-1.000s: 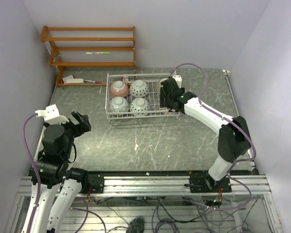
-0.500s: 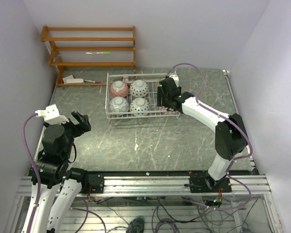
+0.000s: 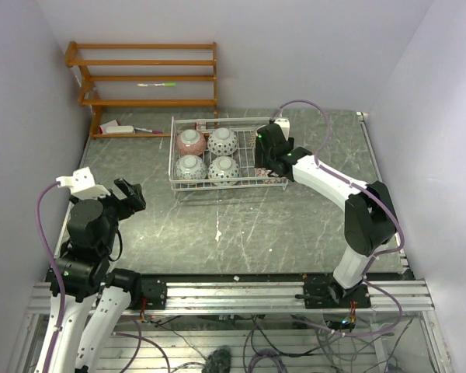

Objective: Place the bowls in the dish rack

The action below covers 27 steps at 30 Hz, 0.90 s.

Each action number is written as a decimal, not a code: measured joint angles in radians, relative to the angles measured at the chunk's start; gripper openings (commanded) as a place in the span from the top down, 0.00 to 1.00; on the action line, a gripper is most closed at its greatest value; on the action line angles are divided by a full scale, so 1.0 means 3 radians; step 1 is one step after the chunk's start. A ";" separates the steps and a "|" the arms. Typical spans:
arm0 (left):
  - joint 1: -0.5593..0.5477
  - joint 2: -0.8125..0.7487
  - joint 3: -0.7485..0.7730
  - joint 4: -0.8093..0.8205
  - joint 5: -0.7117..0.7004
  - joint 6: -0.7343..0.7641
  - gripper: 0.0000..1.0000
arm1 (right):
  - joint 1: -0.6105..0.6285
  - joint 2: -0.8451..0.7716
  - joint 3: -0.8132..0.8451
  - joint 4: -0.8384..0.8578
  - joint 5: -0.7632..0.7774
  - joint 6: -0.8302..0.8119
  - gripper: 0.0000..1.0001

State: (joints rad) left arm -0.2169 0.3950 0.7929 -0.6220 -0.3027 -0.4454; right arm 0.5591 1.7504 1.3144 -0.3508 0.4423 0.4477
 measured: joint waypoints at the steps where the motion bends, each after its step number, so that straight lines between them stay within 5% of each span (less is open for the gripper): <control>1: 0.0000 -0.0004 0.0001 0.0000 0.0000 0.0000 0.02 | 0.0000 0.0003 0.0000 -0.0025 0.0034 -0.0001 0.33; 8: 0.0000 -0.0033 0.0000 0.0001 0.0000 0.0000 0.02 | 0.0001 0.0200 0.0064 -0.0112 0.0198 -0.0029 0.36; 17: 0.0000 -0.0034 0.0000 0.0001 0.0000 0.0000 0.02 | 0.0033 0.0239 0.0099 -0.0178 0.0291 -0.0032 0.57; 20: 0.0000 -0.0037 0.0000 0.0001 0.0000 0.0000 0.02 | 0.0036 0.0238 0.0107 -0.0168 0.0303 -0.0048 0.55; 24: 0.0000 -0.0037 0.0000 0.0001 0.0000 0.0000 0.02 | 0.0034 0.0235 0.0107 -0.0131 0.0320 -0.0052 0.37; 27: 0.0000 -0.0037 0.0000 0.0000 0.0000 0.0000 0.03 | 0.0034 0.0239 0.0112 -0.0144 0.0367 -0.0042 0.35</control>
State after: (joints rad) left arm -0.2169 0.3840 0.7929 -0.6220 -0.3027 -0.4454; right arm 0.5694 1.8221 1.3479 -0.3939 0.5526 0.4351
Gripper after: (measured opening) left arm 0.976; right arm 0.634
